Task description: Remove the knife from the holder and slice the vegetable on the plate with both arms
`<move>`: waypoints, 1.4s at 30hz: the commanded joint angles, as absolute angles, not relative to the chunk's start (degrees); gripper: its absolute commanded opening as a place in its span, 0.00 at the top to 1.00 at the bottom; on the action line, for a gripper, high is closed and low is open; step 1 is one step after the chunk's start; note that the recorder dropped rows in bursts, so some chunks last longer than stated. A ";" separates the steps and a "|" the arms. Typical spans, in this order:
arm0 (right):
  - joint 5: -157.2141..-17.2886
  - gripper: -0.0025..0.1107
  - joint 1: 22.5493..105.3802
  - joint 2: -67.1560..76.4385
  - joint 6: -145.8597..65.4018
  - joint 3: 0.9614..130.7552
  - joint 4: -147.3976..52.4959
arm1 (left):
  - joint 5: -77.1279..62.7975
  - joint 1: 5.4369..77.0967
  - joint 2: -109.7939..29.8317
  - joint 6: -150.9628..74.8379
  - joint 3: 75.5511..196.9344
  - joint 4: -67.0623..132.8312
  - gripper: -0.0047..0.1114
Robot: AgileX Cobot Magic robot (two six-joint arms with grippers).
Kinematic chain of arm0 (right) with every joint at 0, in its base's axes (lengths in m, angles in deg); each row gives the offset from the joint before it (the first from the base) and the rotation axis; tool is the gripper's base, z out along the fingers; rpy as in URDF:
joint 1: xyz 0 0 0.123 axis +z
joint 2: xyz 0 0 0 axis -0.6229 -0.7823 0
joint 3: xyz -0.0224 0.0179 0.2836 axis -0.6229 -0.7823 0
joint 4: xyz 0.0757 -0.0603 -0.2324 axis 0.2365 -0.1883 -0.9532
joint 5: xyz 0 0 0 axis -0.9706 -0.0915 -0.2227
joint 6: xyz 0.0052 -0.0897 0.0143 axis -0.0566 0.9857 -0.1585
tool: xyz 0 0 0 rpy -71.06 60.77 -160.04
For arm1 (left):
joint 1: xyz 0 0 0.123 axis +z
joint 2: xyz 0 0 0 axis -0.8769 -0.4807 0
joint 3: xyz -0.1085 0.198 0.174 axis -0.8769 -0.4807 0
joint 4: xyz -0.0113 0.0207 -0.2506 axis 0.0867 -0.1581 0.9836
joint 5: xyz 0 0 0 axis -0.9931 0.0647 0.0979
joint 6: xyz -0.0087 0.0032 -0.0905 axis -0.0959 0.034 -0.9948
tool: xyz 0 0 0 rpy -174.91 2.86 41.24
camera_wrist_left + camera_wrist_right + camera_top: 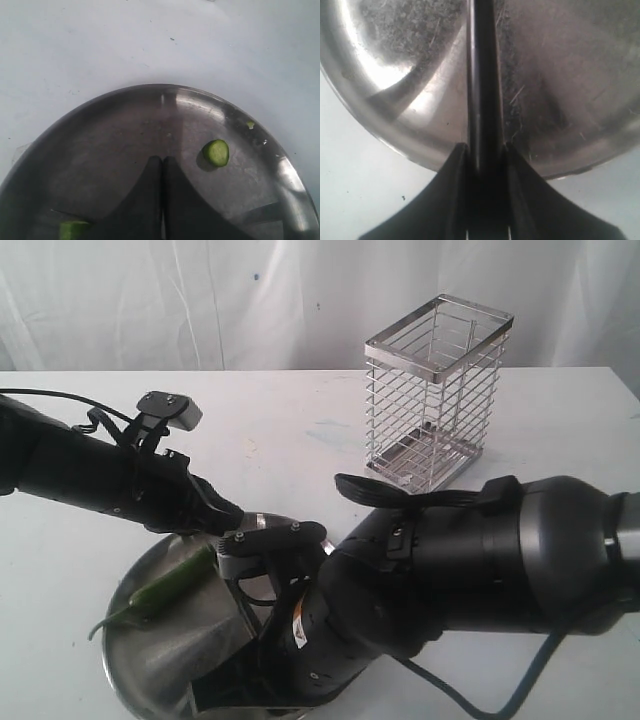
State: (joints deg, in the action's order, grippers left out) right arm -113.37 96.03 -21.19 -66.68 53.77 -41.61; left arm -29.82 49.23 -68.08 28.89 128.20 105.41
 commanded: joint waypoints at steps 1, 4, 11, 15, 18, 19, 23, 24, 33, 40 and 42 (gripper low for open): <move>-111.65 0.98 96.13 -21.09 -64.54 53.55 -42.13 | -30.87 49.15 -67.51 28.58 128.31 106.10 0.96; -109.80 0.98 96.13 -21.09 -63.59 53.55 -42.13 | -30.87 49.15 -67.51 28.58 128.31 106.10 0.96; -108.97 0.98 96.13 -21.84 -63.17 53.55 -42.13 | -30.87 49.15 -67.51 28.58 128.31 106.10 0.96; -110.49 0.98 96.13 -23.80 -63.17 53.55 -41.99 | -30.87 49.15 -67.51 28.58 128.31 106.10 0.96; -110.49 0.98 96.13 -24.47 -63.17 53.55 -41.99 | -30.87 49.15 -67.51 28.58 128.31 106.10 0.96; -110.22 0.98 96.13 -24.48 -63.17 53.55 -41.99 | -30.87 49.15 -67.51 28.58 128.31 106.10 0.96; -109.85 0.98 96.13 -24.48 -63.17 53.55 -41.99 | -30.88 49.15 -67.62 30.19 128.31 104.77 0.96; -109.85 0.98 96.13 -24.48 -63.17 53.55 -41.99 | -30.88 49.15 -67.96 30.41 128.20 103.56 0.96; -109.85 0.98 96.13 -24.48 -63.17 53.55 -41.99 | -23.78 49.15 -71.05 30.18 126.00 101.88 0.96; -109.85 0.98 96.13 -24.48 -63.17 53.55 -41.99 | -23.30 49.15 -71.05 30.18 126.00 102.27 0.96; -109.85 0.98 96.13 -24.48 -63.17 53.55 -41.99 | -23.14 49.15 -70.78 30.18 126.00 104.61 0.96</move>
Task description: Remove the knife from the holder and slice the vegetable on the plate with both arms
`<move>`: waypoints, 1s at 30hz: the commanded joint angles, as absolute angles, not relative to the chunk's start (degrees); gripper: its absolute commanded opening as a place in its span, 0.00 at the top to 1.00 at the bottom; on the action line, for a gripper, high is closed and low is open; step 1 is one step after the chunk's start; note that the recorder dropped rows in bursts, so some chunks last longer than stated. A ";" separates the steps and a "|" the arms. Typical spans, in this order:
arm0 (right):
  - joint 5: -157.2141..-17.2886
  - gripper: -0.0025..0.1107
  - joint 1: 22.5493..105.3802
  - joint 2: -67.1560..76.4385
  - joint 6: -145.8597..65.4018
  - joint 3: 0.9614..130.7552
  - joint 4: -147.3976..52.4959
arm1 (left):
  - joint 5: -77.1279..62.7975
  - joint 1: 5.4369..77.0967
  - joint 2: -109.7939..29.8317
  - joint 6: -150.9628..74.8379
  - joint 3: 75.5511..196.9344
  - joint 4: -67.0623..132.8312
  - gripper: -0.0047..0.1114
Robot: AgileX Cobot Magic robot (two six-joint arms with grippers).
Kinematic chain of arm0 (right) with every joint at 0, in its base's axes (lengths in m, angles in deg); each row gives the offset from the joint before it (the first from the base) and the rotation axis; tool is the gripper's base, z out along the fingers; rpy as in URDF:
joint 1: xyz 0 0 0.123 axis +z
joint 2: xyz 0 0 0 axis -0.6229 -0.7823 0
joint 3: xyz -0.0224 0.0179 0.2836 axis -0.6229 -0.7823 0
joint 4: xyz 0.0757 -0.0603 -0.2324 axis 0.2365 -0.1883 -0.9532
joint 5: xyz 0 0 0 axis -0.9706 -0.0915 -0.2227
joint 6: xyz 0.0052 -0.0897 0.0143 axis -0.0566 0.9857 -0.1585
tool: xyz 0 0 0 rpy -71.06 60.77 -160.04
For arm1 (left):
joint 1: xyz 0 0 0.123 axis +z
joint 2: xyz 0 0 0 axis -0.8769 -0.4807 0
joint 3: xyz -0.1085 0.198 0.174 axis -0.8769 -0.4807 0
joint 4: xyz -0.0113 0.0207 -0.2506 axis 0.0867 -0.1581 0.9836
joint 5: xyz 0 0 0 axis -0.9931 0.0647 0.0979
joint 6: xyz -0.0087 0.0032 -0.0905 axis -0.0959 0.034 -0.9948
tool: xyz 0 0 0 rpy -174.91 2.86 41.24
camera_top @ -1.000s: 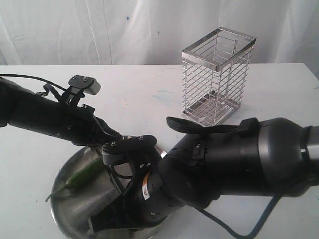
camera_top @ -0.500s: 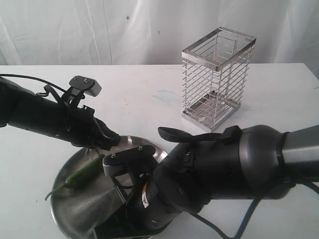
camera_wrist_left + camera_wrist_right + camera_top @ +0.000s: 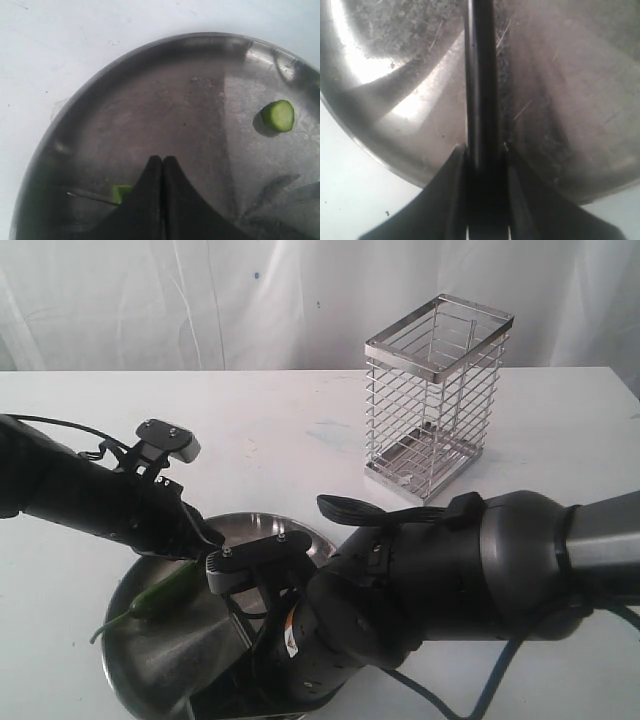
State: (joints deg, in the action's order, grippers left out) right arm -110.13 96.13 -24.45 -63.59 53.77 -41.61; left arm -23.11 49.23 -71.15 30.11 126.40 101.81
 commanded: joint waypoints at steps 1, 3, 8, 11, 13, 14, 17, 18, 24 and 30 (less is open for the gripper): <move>-109.85 0.98 96.13 -24.48 -63.17 53.55 -41.99 | -23.14 49.15 -70.34 30.18 126.00 105.93 0.96; -109.85 0.98 96.13 -24.48 -63.17 53.55 -41.99 | -22.52 49.15 -69.55 30.18 126.00 107.31 0.96; -109.97 0.98 96.13 -24.48 -63.17 53.55 -41.99 | -21.97 49.15 -69.12 30.18 126.00 105.59 0.96; -110.08 0.98 96.13 -24.48 -63.17 53.55 -41.99 | -21.87 49.15 -69.47 30.18 125.62 104.96 0.96; -110.08 0.98 96.13 -24.48 -63.17 53.55 -41.99 | -20.40 49.15 -69.59 30.18 125.09 104.59 0.96; -110.19 0.98 96.13 -24.48 -63.17 53.55 -41.88 | -19.39 49.15 -69.59 30.18 124.65 104.46 0.96; -110.43 0.98 96.13 -24.48 -63.17 53.55 -41.85 | -16.31 49.15 -69.59 29.78 123.95 104.82 0.96; -110.57 0.98 96.13 -24.48 -63.17 53.55 -41.85 | -15.55 49.15 -69.59 29.39 123.65 104.82 0.96; -110.57 0.98 96.13 -24.48 -63.17 53.55 -41.85 | -15.90 49.15 -69.59 29.28 123.60 104.82 0.96; -110.45 0.98 96.13 -24.48 -63.17 53.55 -41.85 | -15.13 49.15 -69.86 31.20 121.78 104.72 0.96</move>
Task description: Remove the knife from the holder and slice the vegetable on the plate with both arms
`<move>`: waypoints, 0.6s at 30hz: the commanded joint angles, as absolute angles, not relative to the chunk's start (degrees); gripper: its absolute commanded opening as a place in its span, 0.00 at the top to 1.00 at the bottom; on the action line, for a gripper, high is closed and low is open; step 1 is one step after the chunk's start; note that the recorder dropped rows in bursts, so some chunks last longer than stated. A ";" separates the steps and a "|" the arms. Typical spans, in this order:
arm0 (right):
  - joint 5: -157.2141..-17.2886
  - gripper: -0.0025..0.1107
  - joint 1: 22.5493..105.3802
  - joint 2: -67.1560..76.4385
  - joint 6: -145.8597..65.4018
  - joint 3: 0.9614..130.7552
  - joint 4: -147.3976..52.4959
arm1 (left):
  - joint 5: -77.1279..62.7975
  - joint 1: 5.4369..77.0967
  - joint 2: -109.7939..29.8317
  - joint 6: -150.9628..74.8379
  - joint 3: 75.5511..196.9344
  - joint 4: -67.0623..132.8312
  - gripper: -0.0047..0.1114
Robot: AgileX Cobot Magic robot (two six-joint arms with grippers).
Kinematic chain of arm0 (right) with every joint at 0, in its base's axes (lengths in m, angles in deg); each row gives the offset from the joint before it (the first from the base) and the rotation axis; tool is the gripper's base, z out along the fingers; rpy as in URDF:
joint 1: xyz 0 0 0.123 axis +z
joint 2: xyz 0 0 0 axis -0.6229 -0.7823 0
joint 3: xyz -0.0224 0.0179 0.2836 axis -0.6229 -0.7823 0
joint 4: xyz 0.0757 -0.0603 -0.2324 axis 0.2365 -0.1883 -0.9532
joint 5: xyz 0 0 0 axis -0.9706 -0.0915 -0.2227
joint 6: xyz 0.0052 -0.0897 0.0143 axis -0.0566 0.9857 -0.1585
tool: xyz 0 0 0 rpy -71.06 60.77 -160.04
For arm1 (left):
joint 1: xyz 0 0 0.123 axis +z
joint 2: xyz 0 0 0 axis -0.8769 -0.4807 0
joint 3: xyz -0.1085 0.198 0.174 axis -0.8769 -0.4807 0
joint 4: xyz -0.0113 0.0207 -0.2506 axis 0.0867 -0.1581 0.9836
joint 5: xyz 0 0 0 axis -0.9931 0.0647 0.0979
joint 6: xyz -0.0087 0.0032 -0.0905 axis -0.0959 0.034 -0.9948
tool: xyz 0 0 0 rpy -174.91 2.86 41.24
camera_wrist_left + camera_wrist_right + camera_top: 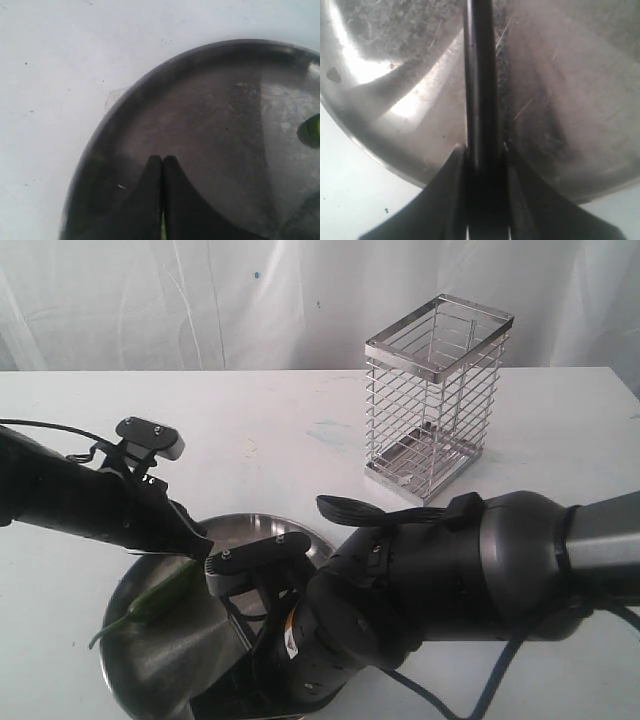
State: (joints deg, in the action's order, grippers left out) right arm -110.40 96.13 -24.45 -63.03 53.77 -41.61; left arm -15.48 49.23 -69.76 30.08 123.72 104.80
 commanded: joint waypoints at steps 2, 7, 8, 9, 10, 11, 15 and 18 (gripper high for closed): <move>-110.35 0.98 96.13 -24.48 -63.17 53.55 -41.74 | -14.31 49.15 -70.88 31.80 120.87 104.29 0.96; -110.24 0.98 96.13 -24.48 -64.08 53.55 -41.75 | -13.83 49.15 -75.62 31.80 119.62 104.15 0.96; -110.24 0.98 96.13 -24.48 -64.08 53.55 -41.75 | -13.83 49.15 -75.73 31.80 119.62 104.15 0.96; -110.24 0.98 96.13 -24.48 -64.20 53.55 -41.75 | -13.83 49.15 -75.73 31.80 119.62 104.15 0.96; -110.24 0.98 96.13 -24.48 -64.20 53.55 -41.75 | -13.83 49.15 -75.73 31.80 119.62 104.15 0.96; -110.24 0.98 96.13 -24.48 -64.20 53.55 -41.75 | -13.83 49.15 -75.73 31.80 119.62 104.15 0.96; -110.24 0.98 96.13 -24.48 -64.20 53.55 -41.87 | -13.58 49.15 -75.19 31.70 121.02 104.15 0.96; -110.24 0.98 96.13 -24.48 -64.51 53.55 -41.74 | -14.27 49.15 -72.48 30.93 123.03 104.82 0.96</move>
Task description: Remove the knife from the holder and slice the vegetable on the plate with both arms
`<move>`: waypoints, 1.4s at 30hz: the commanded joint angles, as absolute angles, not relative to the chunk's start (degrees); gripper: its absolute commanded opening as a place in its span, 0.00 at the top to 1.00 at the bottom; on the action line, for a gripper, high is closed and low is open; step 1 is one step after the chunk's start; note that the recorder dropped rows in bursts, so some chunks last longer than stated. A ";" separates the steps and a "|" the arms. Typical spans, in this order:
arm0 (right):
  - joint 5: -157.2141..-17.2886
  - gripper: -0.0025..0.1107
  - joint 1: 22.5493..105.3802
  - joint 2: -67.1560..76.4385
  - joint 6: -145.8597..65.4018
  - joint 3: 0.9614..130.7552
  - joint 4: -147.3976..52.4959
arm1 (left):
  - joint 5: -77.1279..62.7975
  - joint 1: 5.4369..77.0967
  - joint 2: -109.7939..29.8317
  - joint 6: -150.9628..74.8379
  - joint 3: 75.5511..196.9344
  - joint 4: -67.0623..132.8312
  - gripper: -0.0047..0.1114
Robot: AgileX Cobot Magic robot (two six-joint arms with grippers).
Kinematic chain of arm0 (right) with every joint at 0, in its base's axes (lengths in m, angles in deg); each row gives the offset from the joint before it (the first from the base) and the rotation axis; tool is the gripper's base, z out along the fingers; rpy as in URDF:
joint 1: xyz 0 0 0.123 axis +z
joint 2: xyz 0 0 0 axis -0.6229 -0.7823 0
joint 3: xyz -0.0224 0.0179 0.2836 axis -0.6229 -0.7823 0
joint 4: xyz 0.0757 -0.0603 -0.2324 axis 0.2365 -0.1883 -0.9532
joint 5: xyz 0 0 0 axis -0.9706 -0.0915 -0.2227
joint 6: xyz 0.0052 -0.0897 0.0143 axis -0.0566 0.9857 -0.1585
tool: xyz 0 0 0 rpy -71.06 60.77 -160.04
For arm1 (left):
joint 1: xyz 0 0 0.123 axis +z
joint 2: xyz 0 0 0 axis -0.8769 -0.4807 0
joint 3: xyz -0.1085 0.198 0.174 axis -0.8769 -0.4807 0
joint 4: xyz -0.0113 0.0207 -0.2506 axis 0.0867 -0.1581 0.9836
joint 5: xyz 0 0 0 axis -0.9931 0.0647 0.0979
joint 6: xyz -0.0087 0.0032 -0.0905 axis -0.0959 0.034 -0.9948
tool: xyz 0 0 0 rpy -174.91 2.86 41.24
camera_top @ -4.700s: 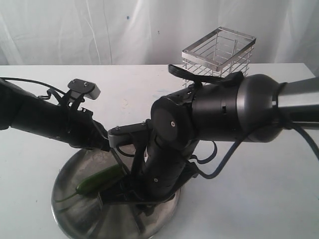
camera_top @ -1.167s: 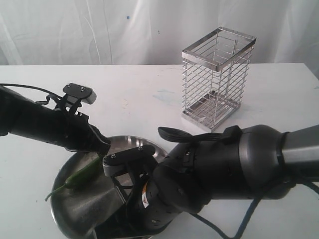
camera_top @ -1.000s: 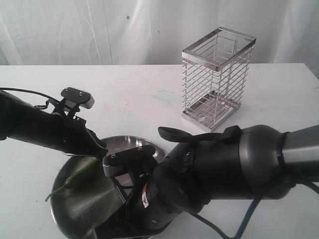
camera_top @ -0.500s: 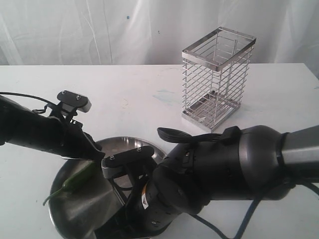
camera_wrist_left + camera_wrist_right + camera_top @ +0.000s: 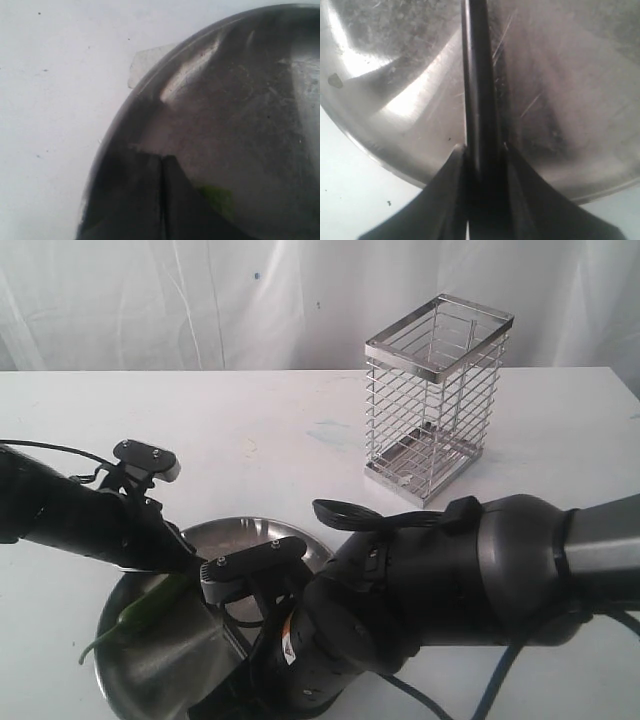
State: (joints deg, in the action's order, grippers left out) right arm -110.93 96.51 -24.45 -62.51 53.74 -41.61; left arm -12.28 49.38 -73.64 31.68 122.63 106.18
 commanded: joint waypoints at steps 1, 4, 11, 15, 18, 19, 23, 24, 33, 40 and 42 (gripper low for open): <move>-110.24 0.98 96.13 -24.48 -64.73 53.55 -41.74 | -14.27 49.15 -70.76 29.56 123.16 104.82 0.96; -110.24 0.98 96.13 -24.48 -64.73 53.55 -41.74 | -13.29 49.15 -66.80 26.60 123.29 104.82 0.96; -110.25 0.98 96.13 -24.48 -65.60 53.55 -41.63 | -18.21 49.15 -58.98 21.56 122.22 104.82 0.96; -109.29 0.98 96.13 -24.48 -65.59 53.55 -41.63 | -23.41 49.15 -57.73 21.35 120.43 103.83 0.96; -108.99 0.98 96.13 -24.48 -65.72 53.55 -41.63 | -21.82 49.15 -57.73 21.24 117.95 103.12 0.96; -108.87 0.98 96.13 -24.48 -65.72 53.55 -41.63 | -20.97 49.15 -57.83 21.00 117.01 103.12 0.96; -108.89 0.98 96.13 -24.48 -66.74 53.55 -41.63 | -19.76 49.15 -57.83 20.21 115.34 105.16 0.96; -108.89 0.98 96.13 -24.48 -66.76 53.55 -41.50 | -20.81 49.15 -57.83 20.21 115.34 105.91 0.96; -108.89 0.98 96.13 -24.48 -66.76 53.55 -41.50 | -25.29 49.15 -61.73 28.45 115.34 114.50 0.96; -109.90 0.98 96.13 -24.48 -66.76 53.55 -41.48 | -32.31 49.15 -66.36 41.23 115.34 128.27 0.96; -110.02 0.98 96.13 -24.48 -66.76 53.55 -41.48 | -31.50 49.15 -67.05 41.23 115.34 128.79 0.96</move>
